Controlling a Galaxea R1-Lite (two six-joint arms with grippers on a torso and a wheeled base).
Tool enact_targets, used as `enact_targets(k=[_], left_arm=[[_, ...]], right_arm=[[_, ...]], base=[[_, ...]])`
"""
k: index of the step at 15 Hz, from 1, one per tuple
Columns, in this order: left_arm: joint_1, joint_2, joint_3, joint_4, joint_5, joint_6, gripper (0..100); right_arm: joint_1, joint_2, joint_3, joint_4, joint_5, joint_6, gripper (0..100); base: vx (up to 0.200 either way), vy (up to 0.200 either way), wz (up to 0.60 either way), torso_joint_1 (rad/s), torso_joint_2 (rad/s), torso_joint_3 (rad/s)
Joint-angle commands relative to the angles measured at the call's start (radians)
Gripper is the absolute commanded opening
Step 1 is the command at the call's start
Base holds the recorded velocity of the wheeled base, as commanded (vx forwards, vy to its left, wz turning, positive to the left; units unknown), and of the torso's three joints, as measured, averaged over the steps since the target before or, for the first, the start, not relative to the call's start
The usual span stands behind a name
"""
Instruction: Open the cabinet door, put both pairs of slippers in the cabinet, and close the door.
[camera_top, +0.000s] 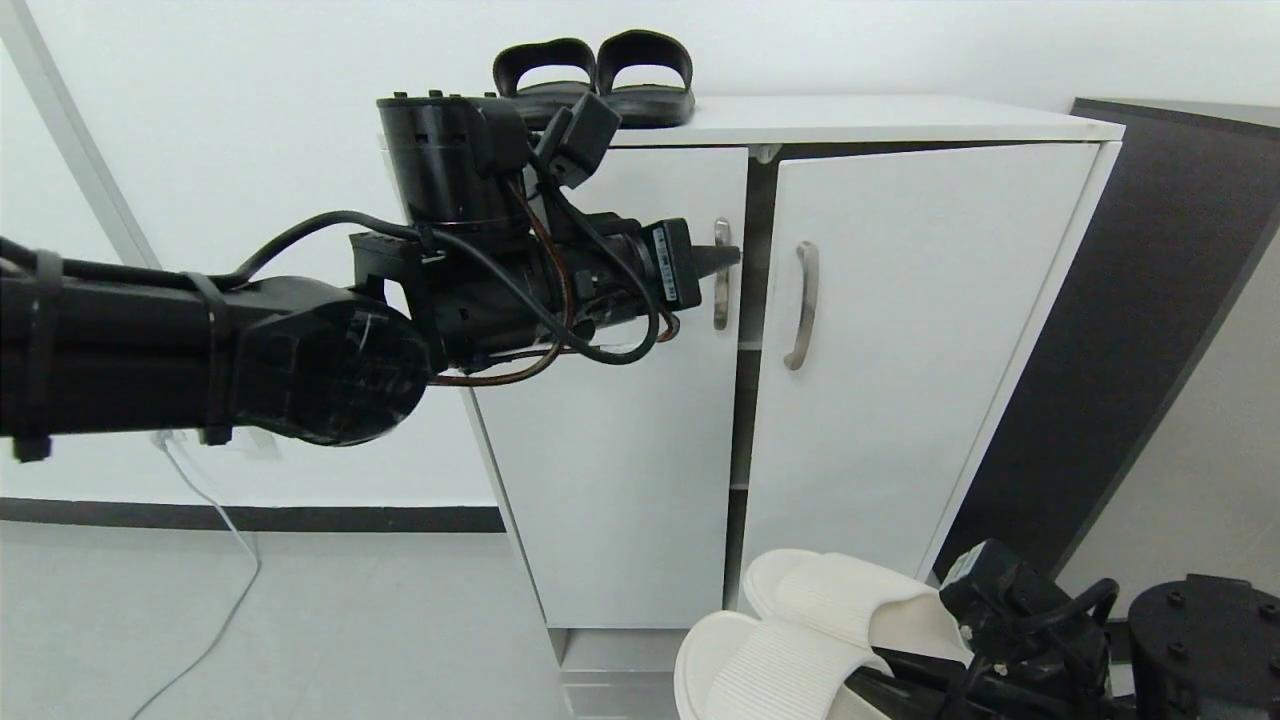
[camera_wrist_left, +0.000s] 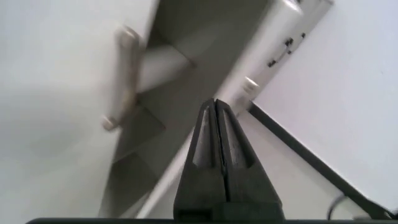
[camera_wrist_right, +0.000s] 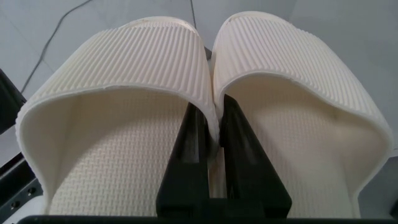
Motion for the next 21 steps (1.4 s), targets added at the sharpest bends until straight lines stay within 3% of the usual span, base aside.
enact_targets(k=[1, 3, 10, 16, 19, 20, 21], left_arm=[[0.018, 0.077, -0.075, -0.001, 0.0, -0.027, 0], [0.018, 0.129, -0.157, -0.001, 0.0, -0.076, 0], [-0.007, 0.229, -0.295, -0.001, -0.006, -0.077, 0], [-0.013, 0.221, -0.293, 0.039, -0.006, -0.08, 0], [-0.074, 0.138, -0.18, 0.031, -0.006, -0.074, 0], [-0.124, 0.086, -0.115, 0.031, -0.003, -0.071, 0], [-0.124, 0.086, -0.115, 0.031, -0.003, -0.071, 0]], right_arm=[[0.0, 0.01, -0.002, 0.0, 0.0, 0.0, 0], [0.0, 0.011, -0.002, -0.001, 0.0, 0.0, 0], [0.0, 0.017, -0.002, 0.0, 0.0, 0.0, 0], [0.02, 0.017, 0.0, 0.002, 0.003, 0.0, 0], [0.06, 0.028, 0.018, 0.0, 0.0, 0.0, 0], [0.072, 0.033, 0.027, 0.002, 0.005, 0.0, 0], [0.072, 0.033, 0.027, 0.002, 0.005, 0.0, 0]], base=[[0.0, 0.0, 0.0, 0.0, 0.0, 0.0], [0.0, 0.0, 0.0, 0.0, 0.0, 0.0], [0.0, 0.0, 0.0, 0.0, 0.0, 0.0], [0.0, 0.0, 0.0, 0.0, 0.0, 0.0], [-0.2, 0.0, 0.0, 0.004, 0.0, 0.004], [-0.2, 0.0, 0.0, 0.002, 0.01, 0.002], [-0.2, 0.0, 0.0, 0.007, 0.0, 0.002]])
